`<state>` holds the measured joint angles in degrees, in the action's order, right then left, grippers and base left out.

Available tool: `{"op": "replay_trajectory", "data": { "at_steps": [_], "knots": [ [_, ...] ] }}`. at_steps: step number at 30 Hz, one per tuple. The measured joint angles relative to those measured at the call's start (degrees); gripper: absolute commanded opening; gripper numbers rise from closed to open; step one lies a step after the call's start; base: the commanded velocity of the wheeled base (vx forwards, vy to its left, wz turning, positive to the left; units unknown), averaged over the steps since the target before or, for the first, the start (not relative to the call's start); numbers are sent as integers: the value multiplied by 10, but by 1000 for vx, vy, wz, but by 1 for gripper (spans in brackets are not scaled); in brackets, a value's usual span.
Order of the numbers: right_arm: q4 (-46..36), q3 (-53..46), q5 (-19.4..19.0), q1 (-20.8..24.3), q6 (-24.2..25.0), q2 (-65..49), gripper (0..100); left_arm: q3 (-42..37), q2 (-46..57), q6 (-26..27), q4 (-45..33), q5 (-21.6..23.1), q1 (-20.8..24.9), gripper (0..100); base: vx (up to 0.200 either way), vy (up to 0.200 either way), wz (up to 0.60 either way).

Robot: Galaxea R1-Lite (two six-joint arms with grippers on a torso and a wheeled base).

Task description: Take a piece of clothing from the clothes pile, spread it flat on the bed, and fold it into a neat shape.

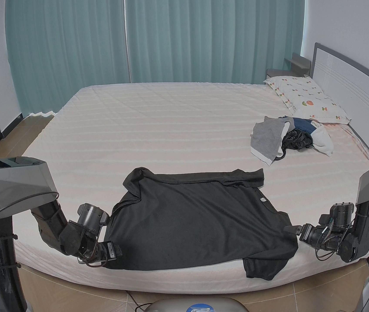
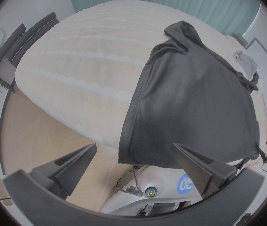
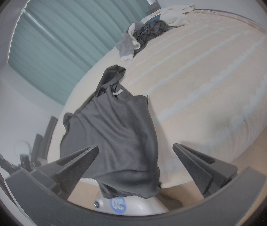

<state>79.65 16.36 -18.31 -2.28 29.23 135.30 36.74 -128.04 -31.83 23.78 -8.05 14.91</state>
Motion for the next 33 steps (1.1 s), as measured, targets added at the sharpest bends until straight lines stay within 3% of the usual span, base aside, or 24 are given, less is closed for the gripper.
{"op": "replay_trajectory", "data": {
  "at_steps": [6,10,16,33],
  "knots": [
    [13,19,-3,-4,110,-25,100,4,37,-15,10,38,-14,100,0,0,0],
    [21,33,-3,-4,172,-38,100,15,61,-66,10,76,-22,100,50,0,0],
    [32,43,-4,2,193,-38,100,50,77,-160,6,127,-29,100,200,0,0],
    [73,47,0,30,197,23,100,115,42,-224,12,146,-44,100,24,0,0]
  ]
}}
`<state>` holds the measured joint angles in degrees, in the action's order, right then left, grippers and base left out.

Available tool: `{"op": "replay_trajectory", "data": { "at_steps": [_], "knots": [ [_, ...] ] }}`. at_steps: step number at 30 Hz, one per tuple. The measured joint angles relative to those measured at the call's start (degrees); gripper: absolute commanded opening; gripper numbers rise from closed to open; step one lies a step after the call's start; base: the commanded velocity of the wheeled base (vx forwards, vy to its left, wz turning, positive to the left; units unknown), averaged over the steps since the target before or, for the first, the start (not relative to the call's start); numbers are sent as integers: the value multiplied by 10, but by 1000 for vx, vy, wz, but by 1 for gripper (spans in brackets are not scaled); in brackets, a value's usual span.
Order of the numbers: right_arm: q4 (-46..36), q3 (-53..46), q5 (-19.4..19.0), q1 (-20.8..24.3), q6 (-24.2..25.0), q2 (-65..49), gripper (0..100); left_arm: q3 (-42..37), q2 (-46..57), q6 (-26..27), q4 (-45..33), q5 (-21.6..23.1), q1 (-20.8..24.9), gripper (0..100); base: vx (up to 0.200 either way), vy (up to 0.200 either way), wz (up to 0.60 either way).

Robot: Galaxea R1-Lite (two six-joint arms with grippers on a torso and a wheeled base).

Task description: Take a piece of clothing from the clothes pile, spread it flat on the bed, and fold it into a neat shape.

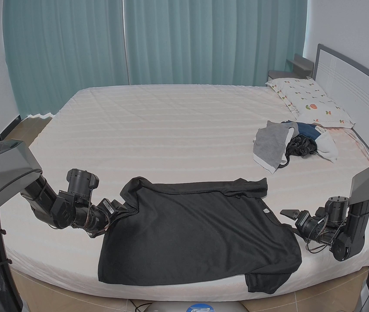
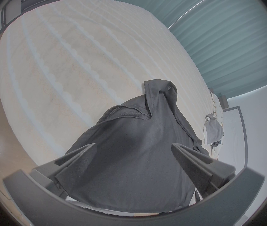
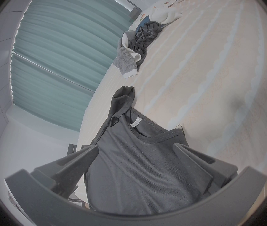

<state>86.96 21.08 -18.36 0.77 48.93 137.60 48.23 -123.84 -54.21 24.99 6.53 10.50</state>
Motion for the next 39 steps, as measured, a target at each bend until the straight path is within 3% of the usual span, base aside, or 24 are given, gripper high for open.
{"op": "replay_trajectory", "data": {
  "at_steps": [9,13,32,39],
  "knots": [
    [2,-1,1,4,0,7,100,16,-20,-23,0,-2,-2,100,0,0,0],
    [10,-3,1,5,0,9,100,24,-22,-41,-1,-2,-2,100,200,0,0],
    [11,-5,1,6,-1,11,100,27,-25,-38,-1,-1,-1,100,21,0,0],
    [11,-5,1,8,-1,11,100,69,-41,-38,0,-20,-1,100,0,0,0]
  ]
}}
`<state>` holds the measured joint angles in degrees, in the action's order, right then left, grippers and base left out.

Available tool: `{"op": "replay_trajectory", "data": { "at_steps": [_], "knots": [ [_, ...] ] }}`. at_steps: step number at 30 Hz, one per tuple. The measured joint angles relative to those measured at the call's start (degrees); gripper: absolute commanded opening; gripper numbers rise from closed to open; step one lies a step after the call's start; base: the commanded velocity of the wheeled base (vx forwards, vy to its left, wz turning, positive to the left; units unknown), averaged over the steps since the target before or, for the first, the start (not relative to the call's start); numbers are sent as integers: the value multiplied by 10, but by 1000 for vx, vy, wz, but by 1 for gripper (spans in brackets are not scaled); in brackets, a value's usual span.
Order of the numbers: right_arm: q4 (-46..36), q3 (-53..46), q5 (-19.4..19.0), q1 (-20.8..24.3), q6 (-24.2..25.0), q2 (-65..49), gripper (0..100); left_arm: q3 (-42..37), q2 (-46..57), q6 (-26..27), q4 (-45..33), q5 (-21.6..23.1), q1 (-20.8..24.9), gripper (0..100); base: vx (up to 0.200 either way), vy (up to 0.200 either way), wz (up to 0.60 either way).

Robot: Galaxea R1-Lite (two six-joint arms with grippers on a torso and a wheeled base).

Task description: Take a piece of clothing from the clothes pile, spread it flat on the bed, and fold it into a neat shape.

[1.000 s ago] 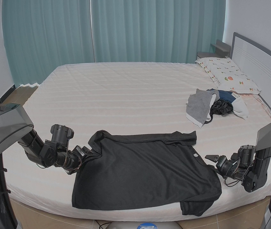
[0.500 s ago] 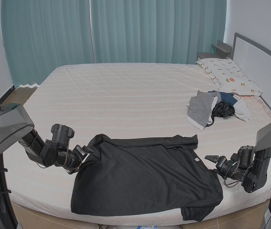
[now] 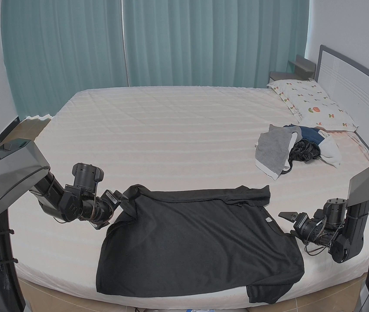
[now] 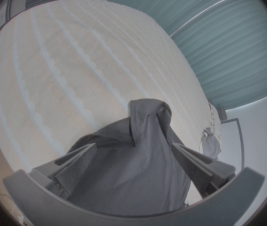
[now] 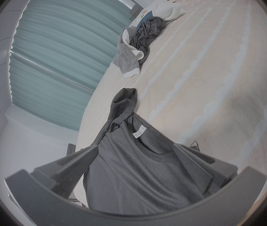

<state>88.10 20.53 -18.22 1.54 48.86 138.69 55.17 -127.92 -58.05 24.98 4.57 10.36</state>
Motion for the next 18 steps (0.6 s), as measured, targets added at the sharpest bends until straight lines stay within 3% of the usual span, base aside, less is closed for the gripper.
{"op": "replay_trajectory", "data": {
  "at_steps": [9,18],
  "knots": [
    [1,0,1,3,0,3,100,87,-42,16,0,-22,-2,100,0,0,0],
    [1,0,2,4,-1,5,100,199,-114,108,1,-35,-4,100,0,0,0]
  ]
}}
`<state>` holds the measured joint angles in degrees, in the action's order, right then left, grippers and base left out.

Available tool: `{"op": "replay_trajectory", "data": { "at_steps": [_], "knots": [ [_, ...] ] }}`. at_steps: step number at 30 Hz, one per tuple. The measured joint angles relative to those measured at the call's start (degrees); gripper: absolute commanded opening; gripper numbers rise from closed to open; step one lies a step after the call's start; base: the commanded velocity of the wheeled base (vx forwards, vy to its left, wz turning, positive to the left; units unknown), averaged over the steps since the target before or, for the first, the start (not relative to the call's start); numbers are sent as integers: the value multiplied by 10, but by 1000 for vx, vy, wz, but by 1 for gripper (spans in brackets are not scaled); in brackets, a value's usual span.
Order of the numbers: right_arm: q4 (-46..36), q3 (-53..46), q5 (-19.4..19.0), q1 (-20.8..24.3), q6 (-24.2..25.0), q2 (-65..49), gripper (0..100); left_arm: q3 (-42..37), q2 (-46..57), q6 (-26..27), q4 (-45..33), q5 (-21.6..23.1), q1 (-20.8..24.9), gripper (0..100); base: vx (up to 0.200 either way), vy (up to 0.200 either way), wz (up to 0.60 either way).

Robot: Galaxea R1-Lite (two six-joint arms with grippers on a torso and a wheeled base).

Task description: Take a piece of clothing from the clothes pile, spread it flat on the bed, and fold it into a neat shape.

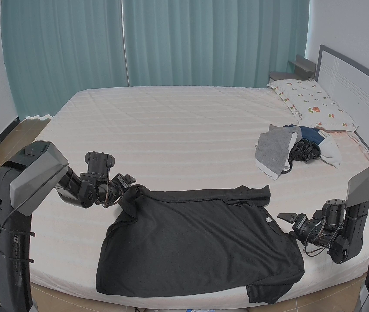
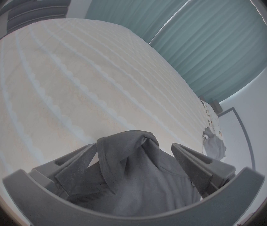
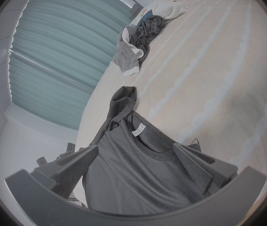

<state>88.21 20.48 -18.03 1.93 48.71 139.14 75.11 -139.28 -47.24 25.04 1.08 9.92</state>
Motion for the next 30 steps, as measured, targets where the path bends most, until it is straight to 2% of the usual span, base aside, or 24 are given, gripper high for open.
{"op": "replay_trajectory", "data": {
  "at_steps": [11,20,21,30],
  "knots": [
    [0,1,1,3,0,2,100,20,-52,16,8,-33,-2,100,0,0,0],
    [0,3,9,5,0,2,100,16,-68,12,73,-37,-2,100,0,0,0],
    [0,3,10,6,0,3,100,15,-69,12,75,-37,-2,0,0,0,0],
    [0,4,11,7,-1,4,100,19,-78,20,78,-37,1,0,0,0,0]
  ]
}}
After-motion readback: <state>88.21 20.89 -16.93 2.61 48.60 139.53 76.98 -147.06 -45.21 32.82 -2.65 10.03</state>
